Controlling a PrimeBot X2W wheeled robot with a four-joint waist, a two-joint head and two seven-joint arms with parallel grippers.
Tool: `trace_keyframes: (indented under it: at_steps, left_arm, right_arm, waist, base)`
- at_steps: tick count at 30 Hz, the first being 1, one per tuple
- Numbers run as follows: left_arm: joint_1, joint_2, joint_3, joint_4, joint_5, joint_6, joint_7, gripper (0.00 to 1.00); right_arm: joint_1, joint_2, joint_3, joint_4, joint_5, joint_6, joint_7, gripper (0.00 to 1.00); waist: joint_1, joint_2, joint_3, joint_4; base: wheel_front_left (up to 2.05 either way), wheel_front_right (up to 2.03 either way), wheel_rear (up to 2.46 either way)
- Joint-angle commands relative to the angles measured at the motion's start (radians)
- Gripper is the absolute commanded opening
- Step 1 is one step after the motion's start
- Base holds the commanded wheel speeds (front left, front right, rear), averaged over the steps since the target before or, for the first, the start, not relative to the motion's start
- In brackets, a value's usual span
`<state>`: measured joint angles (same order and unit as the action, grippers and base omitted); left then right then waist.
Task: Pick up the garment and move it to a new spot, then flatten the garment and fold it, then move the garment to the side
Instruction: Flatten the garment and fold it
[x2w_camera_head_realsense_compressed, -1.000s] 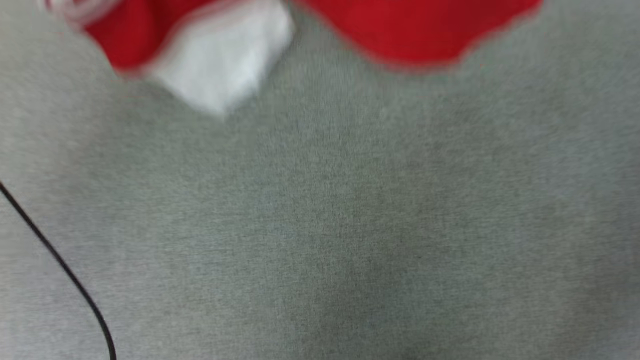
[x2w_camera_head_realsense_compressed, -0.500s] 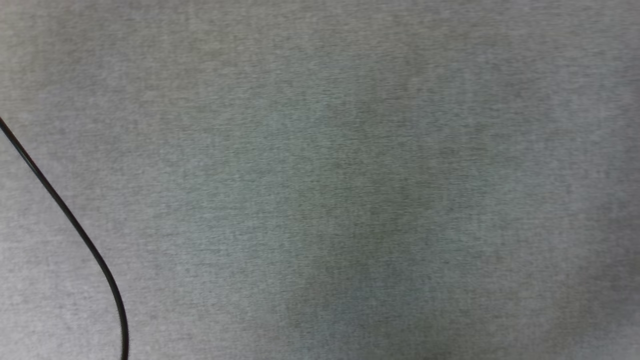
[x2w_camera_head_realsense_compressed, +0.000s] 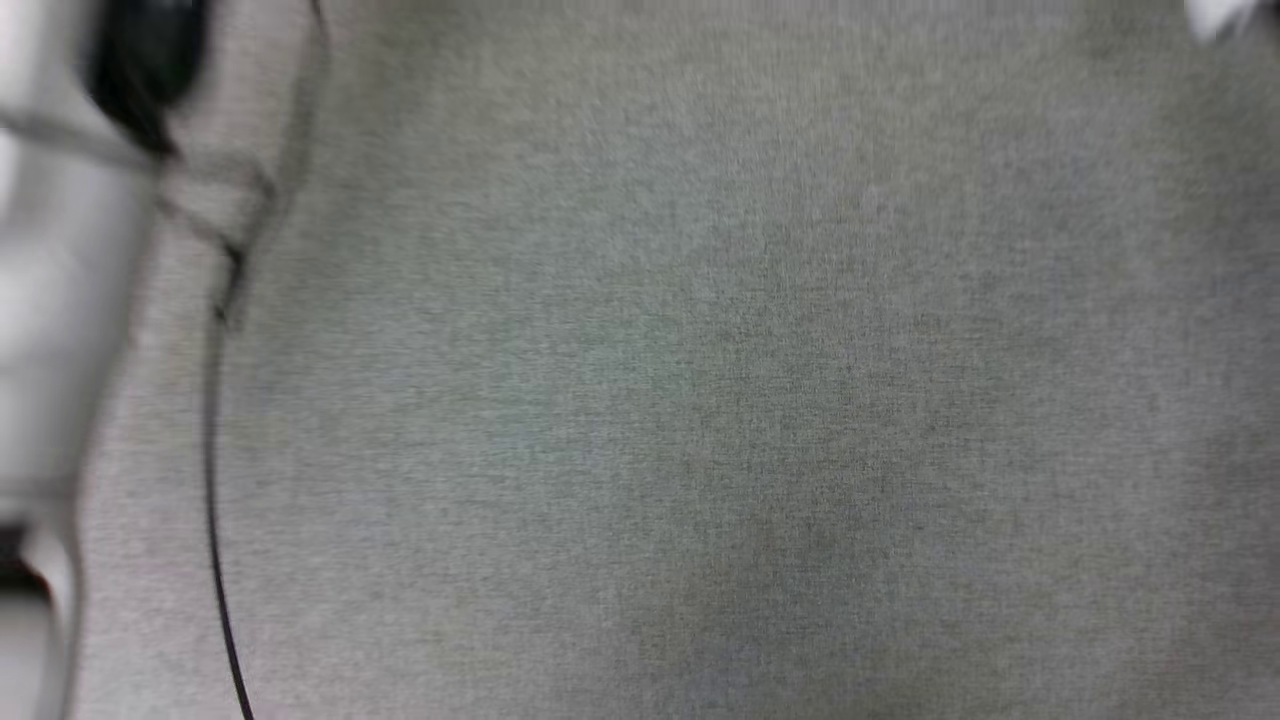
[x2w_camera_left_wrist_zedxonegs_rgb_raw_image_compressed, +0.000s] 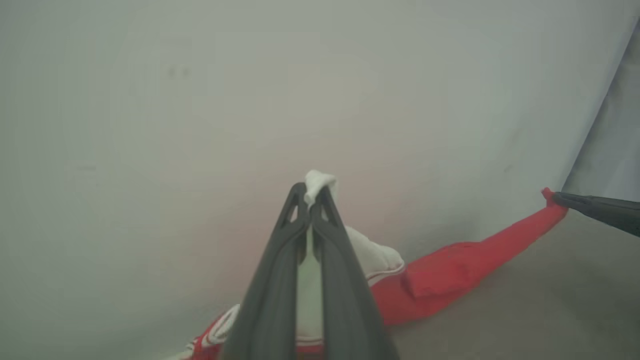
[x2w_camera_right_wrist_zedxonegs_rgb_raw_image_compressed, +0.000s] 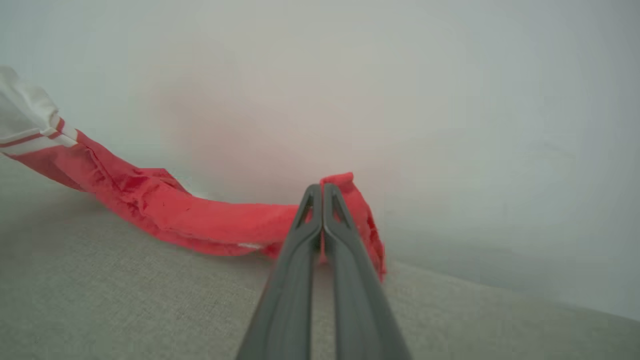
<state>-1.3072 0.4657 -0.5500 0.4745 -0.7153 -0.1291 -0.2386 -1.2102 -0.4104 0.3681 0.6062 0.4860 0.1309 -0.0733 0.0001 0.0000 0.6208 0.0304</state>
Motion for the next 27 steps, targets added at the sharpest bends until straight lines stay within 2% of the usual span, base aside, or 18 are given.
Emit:
trace_keyframes:
  at_steps: [1, 10, 12, 17, 19, 24, 27]
  left_arm:
    - [0.09, -0.002, 0.0, -0.029, -0.015, 0.001, -0.014, 0.0]
    - [0.56, 0.021, 0.006, -0.195, -0.015, 0.056, -0.028, 0.0]
    - [0.605, 0.027, 0.011, -0.212, -0.021, 0.063, -0.028, 0.0]
    - [0.808, 0.085, 0.02, -0.29, -0.033, 0.091, -0.028, 0.0]
    - [0.883, 0.128, -0.001, -0.331, -0.022, 0.086, -0.014, 0.0]
    - [1.046, 0.198, -0.018, -0.458, -0.055, 0.111, 0.022, 0.0]
    - [1.129, 0.212, -0.011, -0.519, -0.104, 0.13, 0.038, 0.0]
  right_arm:
    - [0.071, -0.013, 0.021, -0.004, 0.031, 0.0, -0.019, 0.0]
    - [0.378, -0.09, 0.134, -0.032, 0.159, 0.0, -0.054, 0.0]
    - [0.401, -0.1, 0.138, -0.037, 0.178, 0.0, -0.052, 0.0]
    - [0.523, -0.139, 0.171, -0.065, 0.252, 0.0, -0.054, 0.0]
    - [0.555, -0.155, 0.183, -0.083, 0.27, 0.0, -0.06, 0.0]
    - [0.653, -0.194, 0.186, -0.129, 0.337, 0.0, -0.056, 0.0]
    - [0.728, -0.22, 0.202, -0.173, 0.388, 0.0, -0.015, 0.0]
  waist:
    - [-0.0001, 0.0, -0.058, 0.018]
    - [-0.0001, 0.0, -0.23, 0.034]
    - [-0.0001, 0.0, -0.245, 0.036]
    - [-0.0001, 0.0, -0.331, 0.039]
    - [-0.0001, 0.0, -0.358, 0.036]
    - [-0.0001, 0.0, -0.415, 0.043]
    - [-0.0001, 0.0, -0.445, 0.048]
  base:
    - [0.0, 0.0, 0.0]
    - [0.0, 0.0, 0.0]
    - [0.0, 0.0, 0.0]
    - [0.0, 0.0, 0.0]
    - [0.0, 0.0, 0.0]
    - [0.0, 0.0, 0.0]
    - [0.0, 0.0, 0.0]
